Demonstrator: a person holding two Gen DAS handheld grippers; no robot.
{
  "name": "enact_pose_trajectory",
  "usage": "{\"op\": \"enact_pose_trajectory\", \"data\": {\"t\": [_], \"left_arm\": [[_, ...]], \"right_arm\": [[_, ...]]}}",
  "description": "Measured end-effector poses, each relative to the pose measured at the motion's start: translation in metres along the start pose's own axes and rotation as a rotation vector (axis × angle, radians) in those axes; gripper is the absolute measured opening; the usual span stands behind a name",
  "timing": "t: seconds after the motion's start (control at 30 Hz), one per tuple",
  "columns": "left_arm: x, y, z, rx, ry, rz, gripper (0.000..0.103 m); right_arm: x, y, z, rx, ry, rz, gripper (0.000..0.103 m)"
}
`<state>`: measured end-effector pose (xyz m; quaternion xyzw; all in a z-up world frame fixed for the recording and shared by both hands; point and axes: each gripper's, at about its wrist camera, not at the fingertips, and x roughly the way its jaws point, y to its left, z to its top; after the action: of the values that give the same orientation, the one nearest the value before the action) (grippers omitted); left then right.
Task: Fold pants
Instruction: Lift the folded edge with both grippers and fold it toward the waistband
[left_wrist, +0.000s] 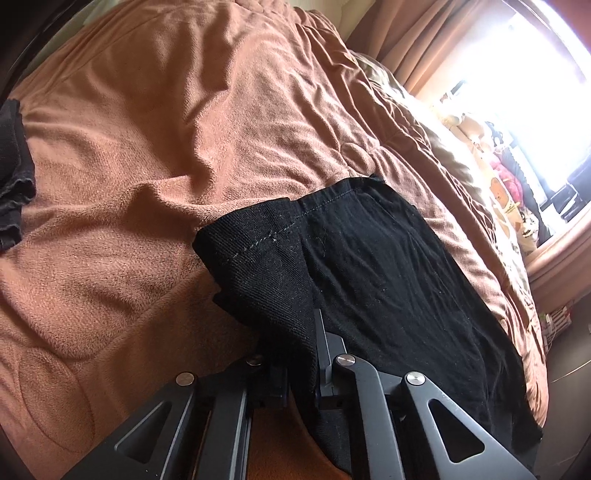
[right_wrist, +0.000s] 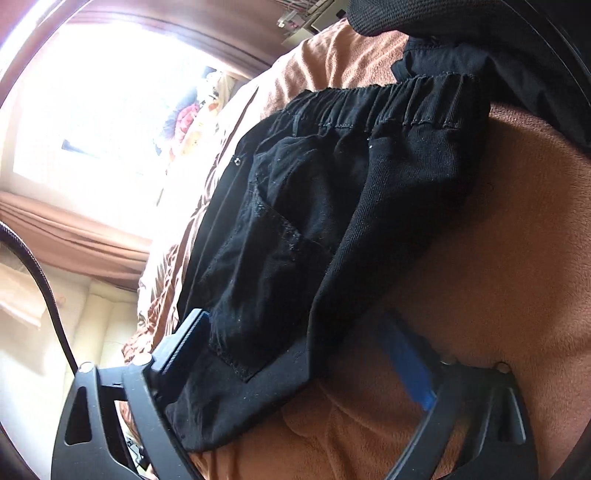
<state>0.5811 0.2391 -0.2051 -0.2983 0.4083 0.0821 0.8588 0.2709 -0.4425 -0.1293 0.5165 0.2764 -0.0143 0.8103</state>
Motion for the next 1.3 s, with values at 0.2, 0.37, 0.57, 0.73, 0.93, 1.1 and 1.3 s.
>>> {"op": "enact_pose_trajectory", "data": {"t": [0.2,0.37,0.57,0.73,0.93,1.1,1.3], "left_arm": [[-0.001,-0.002,-0.001,-0.002,-0.003,0.01,0.009],[0.0,-0.002,-0.001,-0.009,-0.017,0.018,0.007],[-0.016,-0.006,0.003,-0.031,-0.069,0.024,0.006],[-0.042,-0.006,0.01,-0.067,-0.112,0.011,0.005],[-0.082,-0.005,0.01,-0.073,-0.148,0.004,0.004],[-0.117,0.007,0.006,-0.093,-0.167,-0.013,0.004],[-0.16,0.017,-0.006,-0.092,-0.206,-0.018,0.004]], "right_arm": [[-0.001,0.001,-0.009,-0.008,-0.02,-0.03,0.095],[0.009,0.008,-0.005,0.002,-0.049,-0.044,0.076],[-0.003,0.022,-0.011,-0.03,-0.107,-0.102,0.014],[-0.026,0.047,-0.016,-0.092,-0.153,-0.061,0.007],[-0.053,0.057,-0.025,-0.114,-0.151,-0.034,0.007],[-0.072,0.054,-0.029,-0.12,-0.144,-0.004,0.007],[-0.086,0.048,-0.02,-0.133,-0.138,0.026,0.007]]}}
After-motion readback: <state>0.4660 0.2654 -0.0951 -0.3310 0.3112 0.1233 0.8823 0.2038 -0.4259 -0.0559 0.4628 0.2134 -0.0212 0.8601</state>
